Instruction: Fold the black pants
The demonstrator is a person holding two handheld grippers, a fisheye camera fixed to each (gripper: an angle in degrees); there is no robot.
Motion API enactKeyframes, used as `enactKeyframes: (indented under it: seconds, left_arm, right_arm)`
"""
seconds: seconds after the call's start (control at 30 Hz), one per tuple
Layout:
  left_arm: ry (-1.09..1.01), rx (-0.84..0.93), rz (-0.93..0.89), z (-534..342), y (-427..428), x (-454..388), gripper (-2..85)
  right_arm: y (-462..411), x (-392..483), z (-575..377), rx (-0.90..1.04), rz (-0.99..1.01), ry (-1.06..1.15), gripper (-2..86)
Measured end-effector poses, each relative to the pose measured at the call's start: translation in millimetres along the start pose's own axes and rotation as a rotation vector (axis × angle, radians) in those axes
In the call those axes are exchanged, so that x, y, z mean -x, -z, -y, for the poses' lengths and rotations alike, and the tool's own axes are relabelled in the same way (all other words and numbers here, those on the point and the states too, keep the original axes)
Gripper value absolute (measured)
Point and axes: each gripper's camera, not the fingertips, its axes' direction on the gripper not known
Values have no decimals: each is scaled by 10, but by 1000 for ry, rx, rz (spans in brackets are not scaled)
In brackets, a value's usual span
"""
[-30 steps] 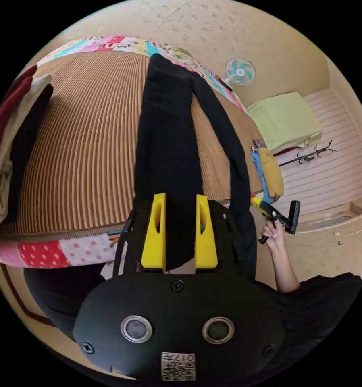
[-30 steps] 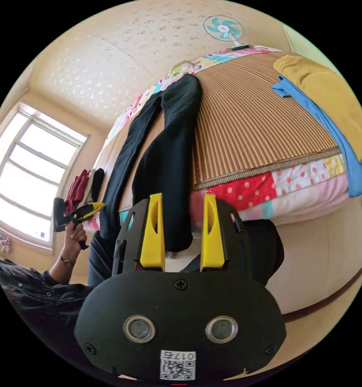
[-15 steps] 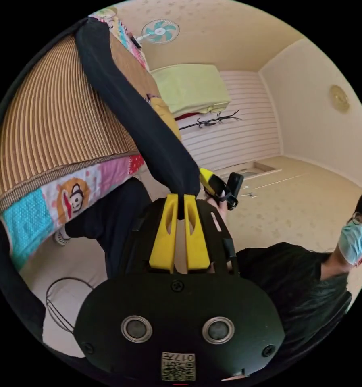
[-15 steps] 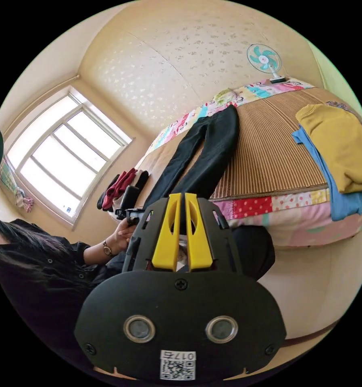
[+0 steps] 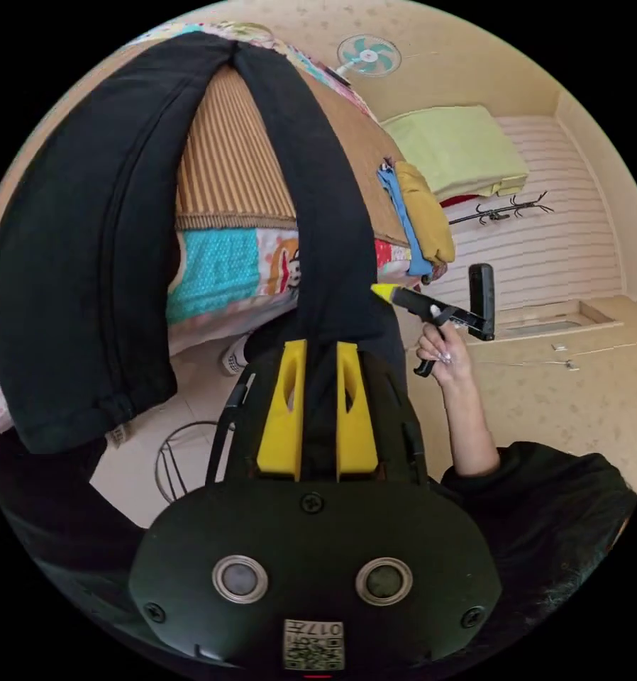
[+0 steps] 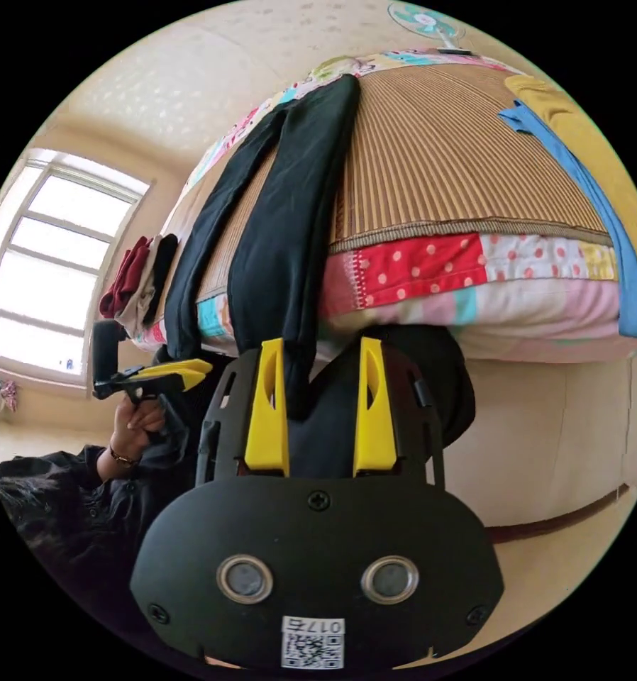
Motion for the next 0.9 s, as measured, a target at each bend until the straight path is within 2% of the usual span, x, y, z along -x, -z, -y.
enactKeyframes:
  seconds: [0.07,0.13,0.2,0.27,0.33,0.43,0.5,0.6,0.67,0.73,0.8,0.87,0.9]
  left_arm:
    - [-41,-42,13,-36,128,-127,97]
    - [-70,-82,33,-65,264,-237,113]
    - [-109,-102,18,-34,430,-362,138]
    - [-131,-84,-33,50,520,-436,159]
    - [-146,-75,-97,155,569,-497,164]
    - [-167,-38,-162,366,488,-550,160]
    - [-136,69,-133,509,283,-503,125]
    - [-101,76,-136,468,209,-338,53]
    - [-102,49,-149,376,244,-256,41]
    - [-102,5,-182,273,327,-180,39]
    - [-93,-33,-220,169,441,-93,39]
    - [-72,-59,-261,111,517,-26,39]
    - [-62,-77,-291,80,563,12,39]
  right_arm:
    - [48,229,33,32,3,85,55]
    - [44,334,1,105,41,94,45]
    - [255,412,-104,40,36,85,39]
    - [722,601,-221,-92,60,133,36]
    - [1005,797,-226,-142,82,205,35]
    - [1157,1083,-54,-52,142,319,34]
    - [1206,1185,34,-34,229,383,35]
    - [1130,1150,246,133,229,428,43]
    - [1113,1041,528,365,284,505,55]
    - [1212,865,913,432,286,493,73]
    - [1433,550,1489,318,287,384,118]
    - [1620,-45,2387,101,400,142,167]
    - [1619,-181,2603,58,430,100,174]
